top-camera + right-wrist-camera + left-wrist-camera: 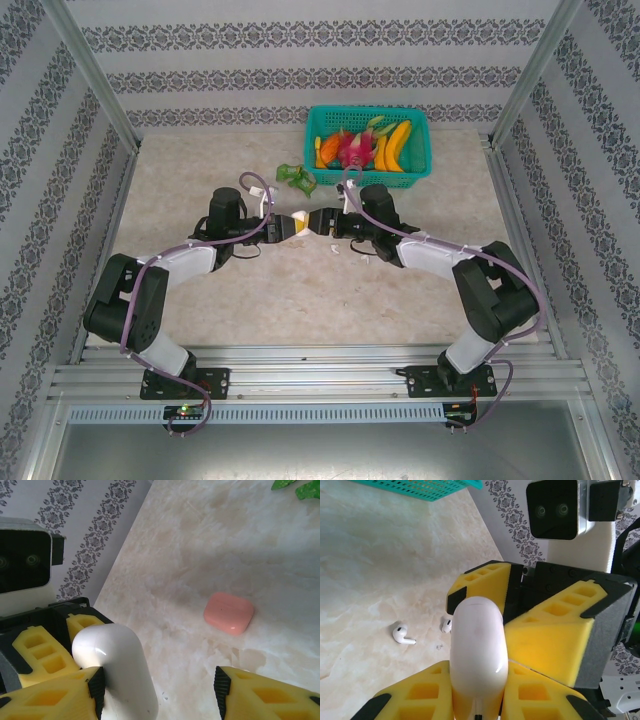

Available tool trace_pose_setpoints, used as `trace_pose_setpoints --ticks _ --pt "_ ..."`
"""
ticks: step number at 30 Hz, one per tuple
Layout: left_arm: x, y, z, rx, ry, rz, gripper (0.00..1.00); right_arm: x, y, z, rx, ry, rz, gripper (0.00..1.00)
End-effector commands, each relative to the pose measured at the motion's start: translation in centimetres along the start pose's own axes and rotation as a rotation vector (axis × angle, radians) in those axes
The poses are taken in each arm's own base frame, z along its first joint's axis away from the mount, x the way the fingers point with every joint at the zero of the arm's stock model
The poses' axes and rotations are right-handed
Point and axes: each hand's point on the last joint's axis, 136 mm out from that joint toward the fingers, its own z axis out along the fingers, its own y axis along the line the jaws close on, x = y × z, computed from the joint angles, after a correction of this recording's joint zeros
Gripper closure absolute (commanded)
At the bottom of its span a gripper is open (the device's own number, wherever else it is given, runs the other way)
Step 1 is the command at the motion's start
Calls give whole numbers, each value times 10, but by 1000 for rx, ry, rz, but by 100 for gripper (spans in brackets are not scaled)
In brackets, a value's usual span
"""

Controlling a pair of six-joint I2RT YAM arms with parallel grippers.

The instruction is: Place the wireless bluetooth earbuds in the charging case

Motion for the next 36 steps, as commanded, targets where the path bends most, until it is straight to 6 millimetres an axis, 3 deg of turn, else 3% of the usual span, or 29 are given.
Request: trace_pose_setpoints --ticks 1,6,9,22,27,36 --pt "-20 -49 -13 115 -31 137 100 5 -39 0 83 -11 55 41" --pt "-19 -56 -17 120 -34 150 100 6 -52 -3 101 -21 92 42" --pt "-18 -56 -19 113 -34 155 100 5 -49 -7 90 -29 98 43" --pt "-17 -43 -12 108 -49 132 100 -7 11 -36 -92 -82 101 44" --pt "-23 -40 -12 97 -87 132 100 -12 16 -29 -111 -120 201 48" --pt "-27 -40 -12 92 -105 137 100 -2 26 -3 -163 -106 256 52"
